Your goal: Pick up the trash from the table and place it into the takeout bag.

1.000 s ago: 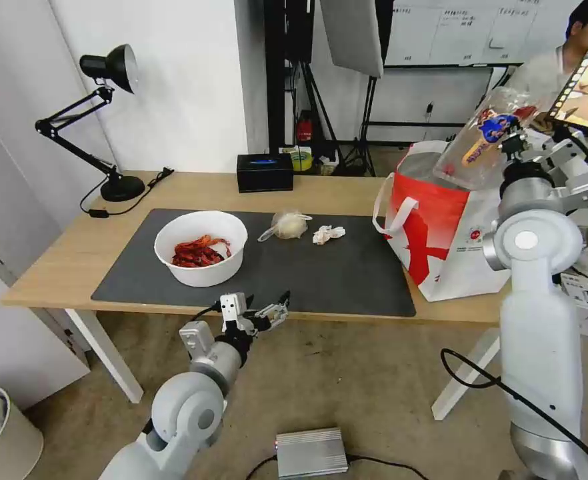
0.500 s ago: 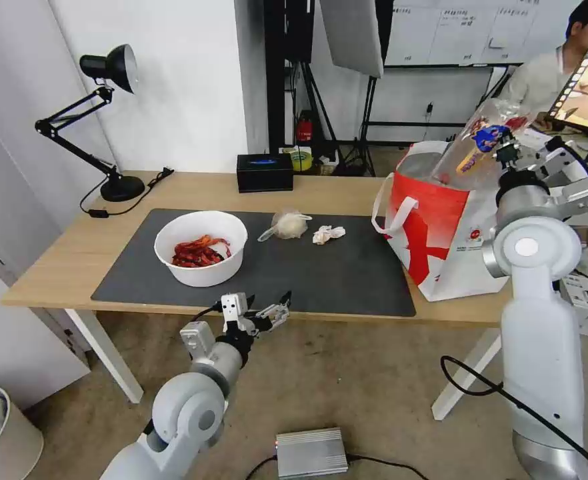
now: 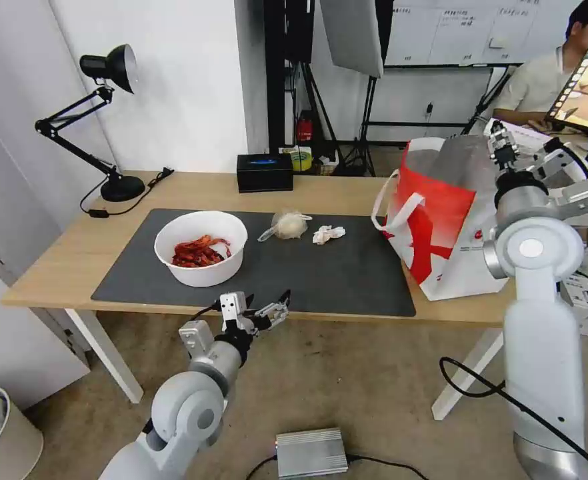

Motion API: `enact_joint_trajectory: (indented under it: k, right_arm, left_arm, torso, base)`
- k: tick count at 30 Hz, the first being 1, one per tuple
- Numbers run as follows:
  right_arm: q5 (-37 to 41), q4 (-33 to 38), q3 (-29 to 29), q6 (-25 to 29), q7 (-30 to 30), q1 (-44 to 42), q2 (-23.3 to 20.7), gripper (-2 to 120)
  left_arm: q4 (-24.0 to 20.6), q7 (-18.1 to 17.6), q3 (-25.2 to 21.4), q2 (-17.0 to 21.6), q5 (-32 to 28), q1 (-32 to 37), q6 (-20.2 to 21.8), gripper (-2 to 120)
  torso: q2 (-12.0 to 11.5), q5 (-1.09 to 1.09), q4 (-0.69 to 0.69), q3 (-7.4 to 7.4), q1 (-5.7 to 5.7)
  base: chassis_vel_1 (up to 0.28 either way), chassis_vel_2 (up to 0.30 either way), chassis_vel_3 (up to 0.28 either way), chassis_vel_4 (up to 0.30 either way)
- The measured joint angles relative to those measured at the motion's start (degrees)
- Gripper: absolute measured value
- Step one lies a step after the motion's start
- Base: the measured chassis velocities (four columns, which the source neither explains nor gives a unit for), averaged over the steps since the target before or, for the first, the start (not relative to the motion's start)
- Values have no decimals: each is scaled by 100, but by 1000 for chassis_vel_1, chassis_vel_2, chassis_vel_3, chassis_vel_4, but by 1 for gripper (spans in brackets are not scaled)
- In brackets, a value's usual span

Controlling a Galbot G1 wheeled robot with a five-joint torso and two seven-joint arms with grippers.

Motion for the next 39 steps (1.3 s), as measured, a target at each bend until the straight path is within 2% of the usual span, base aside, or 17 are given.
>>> enact_joint_trajectory:
  k: [1, 4, 8, 13, 15, 16, 21, 23, 24, 27, 28, 31, 32, 35, 36, 37, 39]
  right_arm:
    - [0, 0, 0, 0, 0, 0, 0, 75]
    - [6, 11, -6, -13, -15, -2, 12, 90]
    - [10, 42, -10, -14, -77, -21, 13, 99]
    - [109, 144, -17, -17, -462, -97, -23, 100]
    - [117, 293, -70, -27, -937, -207, -74, 100]
    - [117, 293, -70, -27, -937, -207, -74, 100]
    - [112, 553, -152, -112, -1749, -516, -180, 100]
    - [30, 660, -160, -209, -2128, -712, -235, 100]
    - [30, 660, -160, -209, -2128, -712, -235, 100]
    - [-481, 843, -165, -530, -2727, -1104, -375, 100]
    - [-481, 843, -165, -530, -2727, -1104, -375, 100]
    - [-1463, 1053, -163, -825, -3255, -1674, -574, 100]
    - [-1463, 1053, -163, -825, -3255, -1674, -574, 100]
    - [-2441, 1254, -171, -870, -3641, -2296, -722, 100]
    - [-2441, 1254, -171, -870, -3641, -2296, -722, 100]
    - [-2629, 1289, -211, -873, -3693, -2423, -750, 100]
    - [-2884, 1315, -385, -883, -3716, -2605, -797, 100]
  left_arm:
    - [0, 0, 0, 0, 0, 0, 0, 100]
    - [-22, -1, -19, 0, -6, 7, 1, 100]
    - [-35, -1, -37, -1, -6, 27, 1, 100]
    - [-49, -1, -69, -2, -6, 49, 2, 100]
    - [-64, -1, -100, -1, -6, 61, 1, 100]
    - [-64, -1, -100, -1, -6, 61, 1, 100]
    - [-56, 2, -107, 0, -4, 72, -84, 100]
    - [-38, 5, -122, 7, -2, 73, -105, 100]
    - [-38, 5, -122, 7, -2, 73, -105, 100]
    - [-20, 21, -195, 61, 11, 69, -132, 100]
    - [-20, 21, -195, 61, 11, 69, -132, 100]
    - [88, 177, -301, 134, 391, 42, -233, 100]
    - [88, 177, -301, 134, 391, 42, -233, 100]
    - [264, 487, -499, 230, 1272, 76, -491, 100]
    - [264, 487, -499, 230, 1272, 76, -491, 100]
    - [279, 606, -630, 258, 1534, 159, -594, 100]
    - [270, 836, -992, 286, 2000, 450, -798, 100]
  torso:
    - [0, 0, 0, 0, 0]
    - [0, 0, 0, 0, 0]
    - [0, 0, 0, 0, 0]
    - [0, 0, 0, 0, 0]
    - [0, 0, 0, 0, 0]
    - [0, 0, 0, 0, 0]
    - [0, 0, 0, 0, 0]
    - [0, 0, 0, 0, 0]
    - [0, 0, 0, 0, 0]
    - [0, 0, 1, 0, 0]
    - [0, 0, 1, 0, 0]
    - [0, 0, 0, 0, 0]
    - [0, 0, 0, 0, 0]
    - [0, 0, -2, 0, 0]
    - [0, 0, -2, 0, 0]
    - [0, -1, -5, -1, -1]
    - [0, 1, 3, 0, -1]
  base:
    - [0, 0, 0, 0]
    - [0, 0, 0, 0]
    - [0, 0, 0, 0]
    - [0, 0, 0, 0]
    - [0, 0, 0, 0]
    - [0, 0, 0, 0]
    - [0, 0, 0, 0]
    - [0, 0, 0, 0]
    - [0, 0, 0, 0]
    - [0, 0, 0, 0]
    - [0, 0, 0, 0]
    - [0, 0, 0, 0]
    - [0, 0, 0, 0]
    - [0, 0, 0, 0]
    - [0, 0, 0, 0]
    - [0, 0, 0, 0]
    - [0, 0, 0, 0]
